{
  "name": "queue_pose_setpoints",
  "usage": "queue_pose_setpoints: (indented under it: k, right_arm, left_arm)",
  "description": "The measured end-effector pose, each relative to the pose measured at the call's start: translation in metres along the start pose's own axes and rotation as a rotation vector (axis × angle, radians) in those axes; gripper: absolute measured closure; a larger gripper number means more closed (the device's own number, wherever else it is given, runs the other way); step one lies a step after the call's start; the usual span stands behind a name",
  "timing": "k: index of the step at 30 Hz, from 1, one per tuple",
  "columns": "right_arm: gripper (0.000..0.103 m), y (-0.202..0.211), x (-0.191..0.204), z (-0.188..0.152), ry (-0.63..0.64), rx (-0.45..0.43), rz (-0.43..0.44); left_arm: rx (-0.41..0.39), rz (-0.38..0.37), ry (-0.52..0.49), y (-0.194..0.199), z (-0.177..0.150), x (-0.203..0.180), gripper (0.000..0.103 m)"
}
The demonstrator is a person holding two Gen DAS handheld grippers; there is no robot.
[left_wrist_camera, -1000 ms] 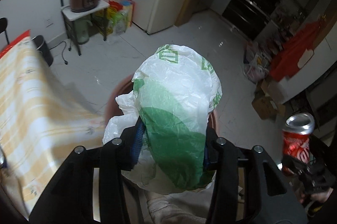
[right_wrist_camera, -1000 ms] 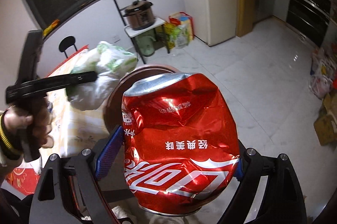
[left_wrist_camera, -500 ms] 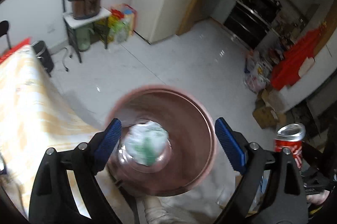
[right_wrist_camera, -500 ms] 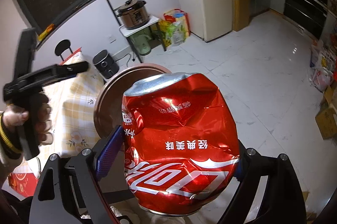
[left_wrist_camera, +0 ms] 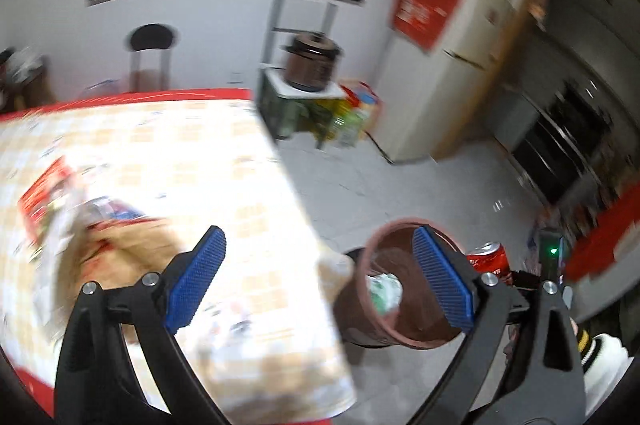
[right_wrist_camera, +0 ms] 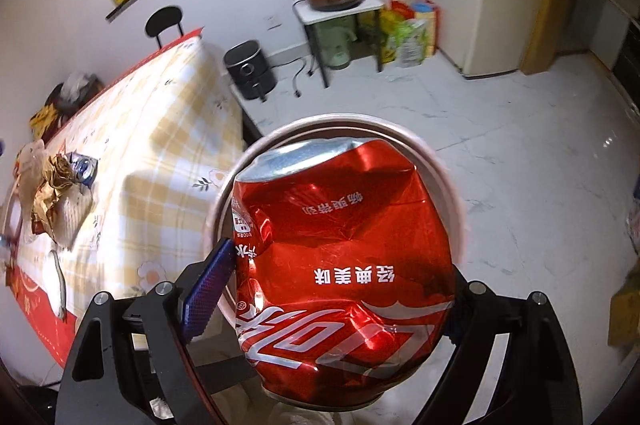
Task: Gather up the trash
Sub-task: 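Move both tools back over the table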
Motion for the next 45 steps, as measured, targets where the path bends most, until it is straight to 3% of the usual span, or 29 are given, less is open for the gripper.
queue_pose_setpoints:
  k: [1, 8, 20, 29, 35, 38, 45]
  right_arm:
    - [0.006, -0.002, 0.001, 0.001, 0.000, 0.001, -0.002]
    - [0.005, -0.001, 0.016, 0.020, -0.006, -0.018, 0.005]
    - [0.005, 0.067, 0.027, 0.030, -0.018, -0.142, 0.008]
    - [0.005, 0.111, 0.064, 0.036, -0.017, -0.218, 0.055]
    - [0.005, 0.126, 0.126, 0.024, 0.027, -0.222, 0.056]
    - [0.005, 0.129, 0.163, 0.012, 0.037, -0.191, 0.046]
    - [0.005, 0.140, 0.272, -0.026, 0.123, -0.163, 0.036]
  left_arm:
    - [-0.017, 0.021, 0.021, 0.014, 0.000, 0.011, 0.010]
    - [-0.088, 0.121, 0.103, 0.070, -0.009, 0.049, 0.010]
    - [-0.163, 0.200, 0.150, 0.134, -0.025, 0.088, 0.009]
    - [-0.234, 0.314, 0.204, 0.200, -0.032, 0.144, 0.009]
    - [-0.260, 0.339, 0.249, 0.243, -0.047, 0.202, 0.009]
    - [-0.233, 0.332, 0.289, 0.254, -0.055, 0.233, 0.009]
    - [-0.181, 0.291, 0.279, 0.275, -0.069, 0.304, 0.009]
Point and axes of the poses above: each gripper's, at about its wrist camera, not at the fingertips, and y roughly against the way its jaws point, x to its left, z to its top, the point moved 7 cm from there along -y, roughly the way its jaws point, and after that the axes turned 14 degrees about -z, right-handed, at the moved point
